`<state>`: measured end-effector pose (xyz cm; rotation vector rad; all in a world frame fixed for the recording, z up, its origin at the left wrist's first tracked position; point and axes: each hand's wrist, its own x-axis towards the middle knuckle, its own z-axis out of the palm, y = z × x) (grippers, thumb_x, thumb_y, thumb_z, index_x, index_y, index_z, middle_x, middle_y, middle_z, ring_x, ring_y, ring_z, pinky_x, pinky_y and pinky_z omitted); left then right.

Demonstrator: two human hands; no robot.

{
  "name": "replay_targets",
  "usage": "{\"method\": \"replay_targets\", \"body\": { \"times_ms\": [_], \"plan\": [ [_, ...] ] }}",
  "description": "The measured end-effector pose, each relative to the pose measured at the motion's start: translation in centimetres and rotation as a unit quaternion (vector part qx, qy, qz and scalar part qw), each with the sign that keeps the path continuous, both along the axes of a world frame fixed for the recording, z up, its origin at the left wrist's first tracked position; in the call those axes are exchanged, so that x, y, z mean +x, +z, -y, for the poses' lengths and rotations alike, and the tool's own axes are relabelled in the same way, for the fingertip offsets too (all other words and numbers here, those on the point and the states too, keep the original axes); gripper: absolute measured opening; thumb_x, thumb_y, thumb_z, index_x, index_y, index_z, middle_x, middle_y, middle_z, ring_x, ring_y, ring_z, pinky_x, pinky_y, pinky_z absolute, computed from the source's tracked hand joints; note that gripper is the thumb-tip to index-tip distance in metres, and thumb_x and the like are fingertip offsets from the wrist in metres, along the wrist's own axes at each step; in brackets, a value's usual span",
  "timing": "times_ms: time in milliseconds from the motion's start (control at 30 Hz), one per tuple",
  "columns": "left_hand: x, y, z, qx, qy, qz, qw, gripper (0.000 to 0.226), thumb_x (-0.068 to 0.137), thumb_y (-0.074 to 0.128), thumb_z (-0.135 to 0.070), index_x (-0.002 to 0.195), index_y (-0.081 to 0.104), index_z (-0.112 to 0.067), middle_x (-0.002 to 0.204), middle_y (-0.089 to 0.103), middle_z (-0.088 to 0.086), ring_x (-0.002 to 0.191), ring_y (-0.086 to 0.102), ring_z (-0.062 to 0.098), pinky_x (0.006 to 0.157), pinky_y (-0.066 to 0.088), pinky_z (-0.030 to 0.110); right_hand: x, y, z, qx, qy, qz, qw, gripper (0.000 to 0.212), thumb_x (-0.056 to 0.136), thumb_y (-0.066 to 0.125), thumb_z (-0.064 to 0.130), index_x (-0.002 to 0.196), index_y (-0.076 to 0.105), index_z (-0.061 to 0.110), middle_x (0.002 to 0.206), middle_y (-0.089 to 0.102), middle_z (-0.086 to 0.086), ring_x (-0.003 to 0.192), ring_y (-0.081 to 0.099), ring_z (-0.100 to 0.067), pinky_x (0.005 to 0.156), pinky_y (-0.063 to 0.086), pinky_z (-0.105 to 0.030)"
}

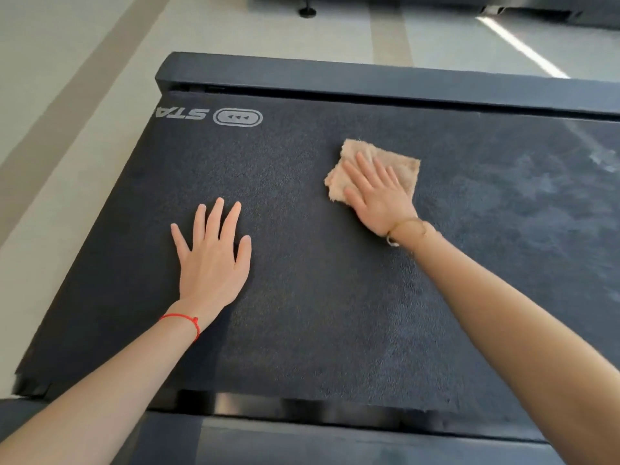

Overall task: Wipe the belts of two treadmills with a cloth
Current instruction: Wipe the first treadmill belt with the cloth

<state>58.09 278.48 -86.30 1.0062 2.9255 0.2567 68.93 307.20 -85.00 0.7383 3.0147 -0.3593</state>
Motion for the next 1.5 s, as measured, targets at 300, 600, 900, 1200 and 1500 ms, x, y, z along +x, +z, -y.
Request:
{"method": "replay_targets", "body": {
  "times_ms": [300,600,900,1200,1500],
  "plan": [
    [0.3,0.1,-0.1,-0.017,0.011,-0.015,1.000,0.060,0.101,0.028,-0.042,0.158,0.015,-0.028,0.166,0.014,0.000,0.154,0.005,0.023,0.118,0.008,0.066,-6.5,0.1,6.1,-0.010,0.143,-0.005,0.990,0.054,0.107,0.015,0.039,0.158,0.005,0.026,0.166,-0.001,0.001,0.152,-0.007,-0.025,0.123,-0.006,-0.040],
    [0.2,0.0,-0.3,-0.019,0.008,-0.016,1.000,0.061,0.101,0.021,-0.045,0.158,0.011,-0.030,0.166,0.011,0.000,0.154,0.003,0.023,0.119,0.007,0.064,-5.0,-0.2,-0.9,-0.008,0.065,-0.012,0.998,0.056,0.105,0.019,0.046,0.158,0.005,0.032,0.165,-0.005,0.004,0.152,-0.009,-0.022,0.121,-0.009,-0.039],
    [0.2,-0.4,-0.2,-0.018,0.011,-0.029,0.999,0.062,0.099,0.013,-0.047,0.158,0.012,-0.030,0.166,0.013,-0.002,0.154,0.007,0.022,0.119,0.009,0.064,-19.3,0.9,3.4,-0.010,0.103,0.030,0.994,0.055,0.106,0.013,0.040,0.158,0.004,0.025,0.166,-0.004,-0.002,0.152,-0.008,-0.028,0.122,-0.005,-0.042],
    [0.1,-0.3,-0.1,-0.031,0.007,-0.036,0.999,0.064,0.098,0.010,-0.050,0.159,0.010,-0.029,0.166,0.013,0.000,0.154,0.008,0.023,0.119,0.011,0.064,-12.2,0.1,-4.5,0.026,0.029,0.008,0.999,0.057,0.104,0.020,0.048,0.158,0.009,0.033,0.166,-0.001,0.000,0.152,-0.001,-0.028,0.120,-0.004,-0.044],
    [0.4,-0.2,-0.3,-0.022,0.012,-0.035,0.999,0.061,0.099,0.015,-0.047,0.158,0.012,-0.030,0.166,0.013,-0.001,0.154,0.007,0.023,0.119,0.010,0.064,-10.3,0.0,1.2,-0.002,0.089,0.002,0.996,0.054,0.105,0.014,0.046,0.158,0.007,0.033,0.166,-0.001,0.000,0.152,-0.006,-0.028,0.122,-0.005,-0.043]
  ]
}}
